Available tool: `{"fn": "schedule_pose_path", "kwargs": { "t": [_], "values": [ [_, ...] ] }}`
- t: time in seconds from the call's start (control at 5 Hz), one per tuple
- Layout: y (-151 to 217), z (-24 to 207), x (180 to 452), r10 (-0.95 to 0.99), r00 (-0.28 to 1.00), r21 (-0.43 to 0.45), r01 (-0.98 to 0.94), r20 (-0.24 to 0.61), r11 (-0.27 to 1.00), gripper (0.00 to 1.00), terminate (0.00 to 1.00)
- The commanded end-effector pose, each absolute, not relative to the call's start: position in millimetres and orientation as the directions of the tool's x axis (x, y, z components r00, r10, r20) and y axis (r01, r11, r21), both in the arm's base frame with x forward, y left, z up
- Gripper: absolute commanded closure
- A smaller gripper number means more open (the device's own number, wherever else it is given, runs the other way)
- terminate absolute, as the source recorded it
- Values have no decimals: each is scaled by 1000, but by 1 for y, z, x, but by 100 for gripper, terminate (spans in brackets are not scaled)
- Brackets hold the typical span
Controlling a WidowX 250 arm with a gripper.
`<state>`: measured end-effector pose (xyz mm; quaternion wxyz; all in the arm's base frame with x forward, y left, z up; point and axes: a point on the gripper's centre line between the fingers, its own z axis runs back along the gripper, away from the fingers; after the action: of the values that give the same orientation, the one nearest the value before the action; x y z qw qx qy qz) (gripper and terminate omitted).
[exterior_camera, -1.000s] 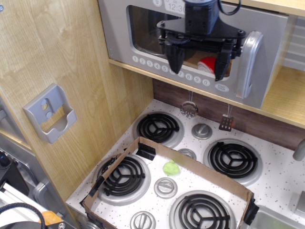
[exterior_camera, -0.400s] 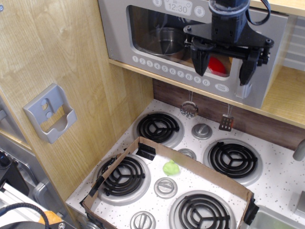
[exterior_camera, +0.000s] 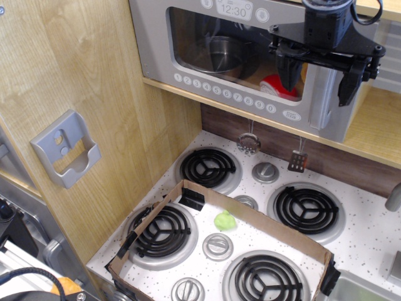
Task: Open microwave
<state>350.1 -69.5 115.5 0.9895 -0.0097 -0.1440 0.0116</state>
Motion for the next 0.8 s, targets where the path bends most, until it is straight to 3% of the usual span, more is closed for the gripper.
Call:
{"fn": "schedule_pose_path", "kwargs": {
  "t": [0.0,0.2,0.4,0.6],
  "values": [
    [-70,131,371,25,943,-46,-10,332,999,0,0],
    [-67,135,380,9,942,-32,2,336,999,0,0],
    [-69,135,380,25,940,-15,-21,341,1000,100,0],
    [-71,130,372,69,937,-33,-62,343,998,100,0]
  ]
}}
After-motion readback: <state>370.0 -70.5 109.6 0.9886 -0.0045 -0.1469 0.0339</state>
